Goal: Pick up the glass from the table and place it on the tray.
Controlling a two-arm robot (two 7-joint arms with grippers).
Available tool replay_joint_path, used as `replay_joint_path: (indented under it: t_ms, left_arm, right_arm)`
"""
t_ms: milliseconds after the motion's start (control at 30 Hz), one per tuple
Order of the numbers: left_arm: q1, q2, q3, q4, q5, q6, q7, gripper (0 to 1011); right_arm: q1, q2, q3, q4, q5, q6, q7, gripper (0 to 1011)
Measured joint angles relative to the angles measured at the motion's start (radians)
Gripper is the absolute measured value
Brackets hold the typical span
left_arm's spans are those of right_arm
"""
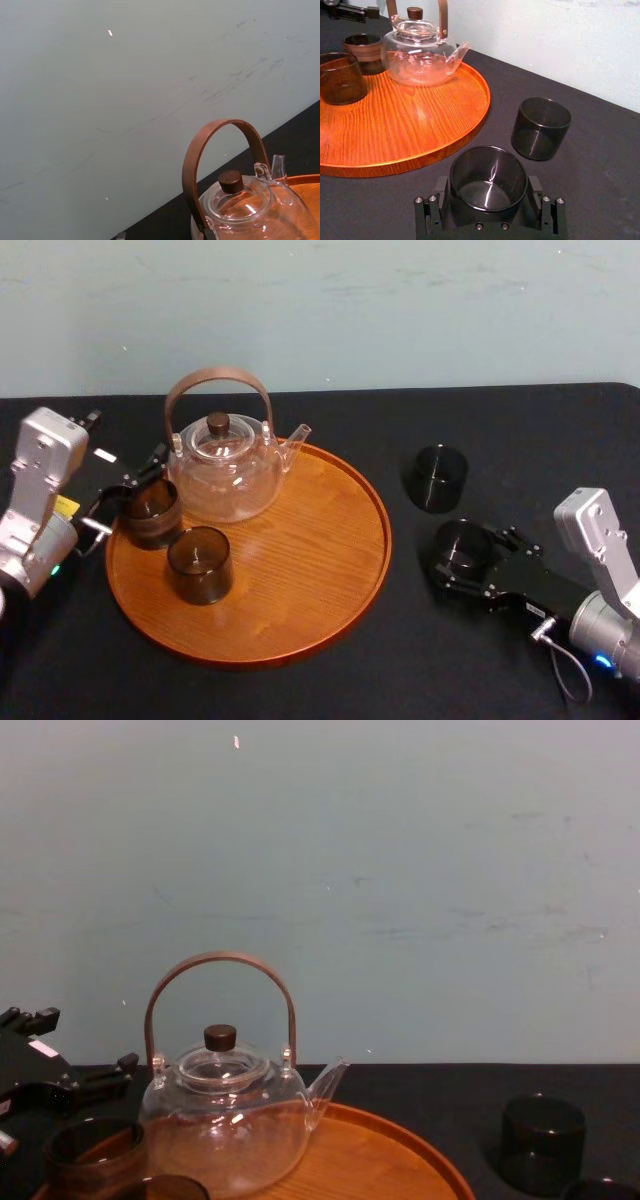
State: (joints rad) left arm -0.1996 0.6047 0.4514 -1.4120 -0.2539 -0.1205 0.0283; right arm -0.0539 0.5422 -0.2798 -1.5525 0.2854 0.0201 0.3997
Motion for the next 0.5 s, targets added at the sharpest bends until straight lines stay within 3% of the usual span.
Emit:
replay_joint_path:
  t_ms: [500]
  left_arm:
    - [0.000,0.000,0.000,0.000,0.000,0.000,0.000,1001]
  right_arm:
    - [0.054,-0.035,-0.022,0.058,-0.021,0.008,0.030,1002]
